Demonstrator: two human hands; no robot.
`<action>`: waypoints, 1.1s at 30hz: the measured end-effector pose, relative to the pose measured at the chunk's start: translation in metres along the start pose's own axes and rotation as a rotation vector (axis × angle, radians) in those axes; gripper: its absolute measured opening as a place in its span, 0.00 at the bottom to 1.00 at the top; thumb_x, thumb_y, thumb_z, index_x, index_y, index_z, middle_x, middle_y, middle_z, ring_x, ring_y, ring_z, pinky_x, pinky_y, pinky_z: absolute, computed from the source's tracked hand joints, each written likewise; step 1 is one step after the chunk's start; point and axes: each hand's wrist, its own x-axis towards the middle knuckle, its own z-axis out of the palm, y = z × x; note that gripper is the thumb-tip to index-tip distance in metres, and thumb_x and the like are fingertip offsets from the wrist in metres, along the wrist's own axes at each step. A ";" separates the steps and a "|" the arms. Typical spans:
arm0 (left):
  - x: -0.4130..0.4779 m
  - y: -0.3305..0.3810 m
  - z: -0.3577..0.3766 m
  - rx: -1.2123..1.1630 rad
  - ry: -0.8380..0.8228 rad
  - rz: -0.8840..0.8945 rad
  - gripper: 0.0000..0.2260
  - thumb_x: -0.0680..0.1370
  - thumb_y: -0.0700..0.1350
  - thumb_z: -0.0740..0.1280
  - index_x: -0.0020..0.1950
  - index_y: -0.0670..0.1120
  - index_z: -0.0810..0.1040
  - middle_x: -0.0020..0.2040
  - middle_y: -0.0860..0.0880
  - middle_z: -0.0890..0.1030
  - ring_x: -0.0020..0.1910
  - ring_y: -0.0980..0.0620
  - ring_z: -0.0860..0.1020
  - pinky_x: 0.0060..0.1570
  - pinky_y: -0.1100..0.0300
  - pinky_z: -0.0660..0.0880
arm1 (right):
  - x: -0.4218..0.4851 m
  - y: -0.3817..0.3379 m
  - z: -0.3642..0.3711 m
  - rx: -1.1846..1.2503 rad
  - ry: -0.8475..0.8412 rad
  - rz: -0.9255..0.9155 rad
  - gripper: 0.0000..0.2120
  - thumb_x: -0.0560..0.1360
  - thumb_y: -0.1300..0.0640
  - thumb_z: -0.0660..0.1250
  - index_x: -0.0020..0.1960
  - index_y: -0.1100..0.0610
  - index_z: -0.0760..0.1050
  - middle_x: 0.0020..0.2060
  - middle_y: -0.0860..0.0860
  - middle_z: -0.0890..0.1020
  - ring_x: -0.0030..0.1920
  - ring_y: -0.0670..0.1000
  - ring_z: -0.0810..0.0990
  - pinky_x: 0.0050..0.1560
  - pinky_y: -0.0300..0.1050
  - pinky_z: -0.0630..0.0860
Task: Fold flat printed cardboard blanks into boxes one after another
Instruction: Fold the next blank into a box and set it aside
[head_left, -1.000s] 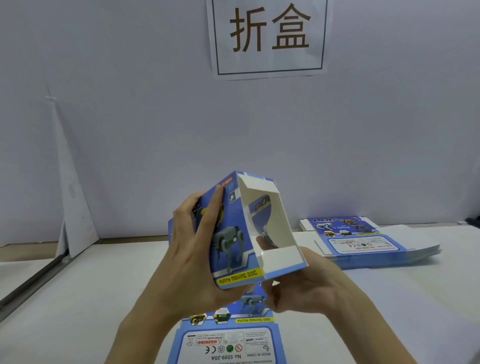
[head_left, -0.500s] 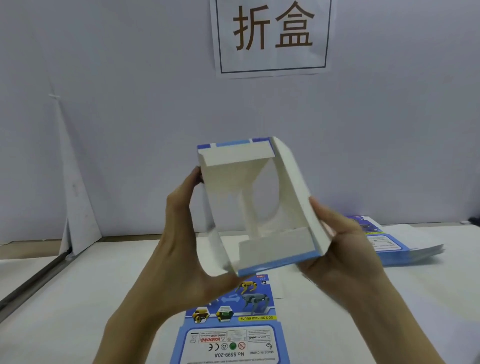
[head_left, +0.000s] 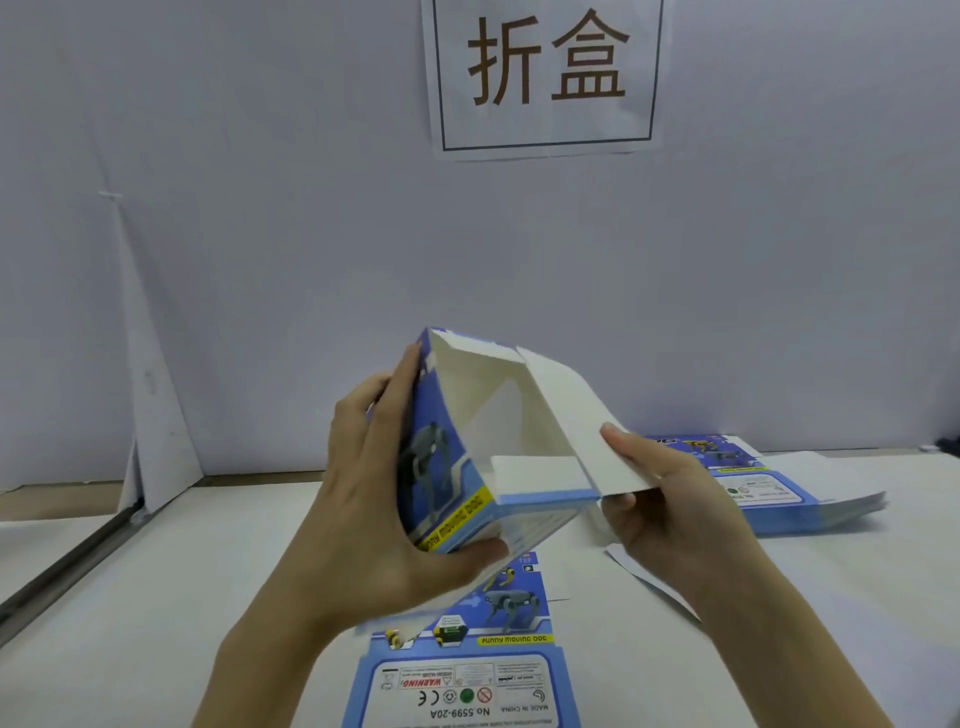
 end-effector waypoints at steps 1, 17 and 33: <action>-0.001 0.002 0.001 0.048 0.007 -0.003 0.52 0.60 0.65 0.73 0.77 0.61 0.48 0.71 0.56 0.58 0.70 0.56 0.66 0.60 0.64 0.71 | 0.002 -0.001 -0.004 -0.117 0.044 -0.101 0.05 0.70 0.61 0.71 0.45 0.60 0.79 0.32 0.52 0.83 0.27 0.46 0.80 0.21 0.35 0.72; 0.000 -0.004 0.014 -0.020 -0.009 0.023 0.56 0.60 0.61 0.76 0.79 0.54 0.45 0.71 0.53 0.59 0.71 0.52 0.65 0.60 0.61 0.75 | 0.002 -0.012 -0.014 -0.155 -0.116 -0.285 0.15 0.67 0.56 0.70 0.54 0.55 0.80 0.45 0.52 0.86 0.40 0.46 0.84 0.34 0.39 0.79; 0.001 0.019 0.034 0.455 0.036 0.045 0.53 0.58 0.65 0.74 0.76 0.51 0.56 0.65 0.42 0.66 0.64 0.46 0.63 0.61 0.33 0.69 | -0.003 -0.009 -0.014 -0.559 -0.131 -0.745 0.16 0.75 0.40 0.60 0.56 0.41 0.82 0.49 0.42 0.85 0.44 0.40 0.81 0.40 0.31 0.75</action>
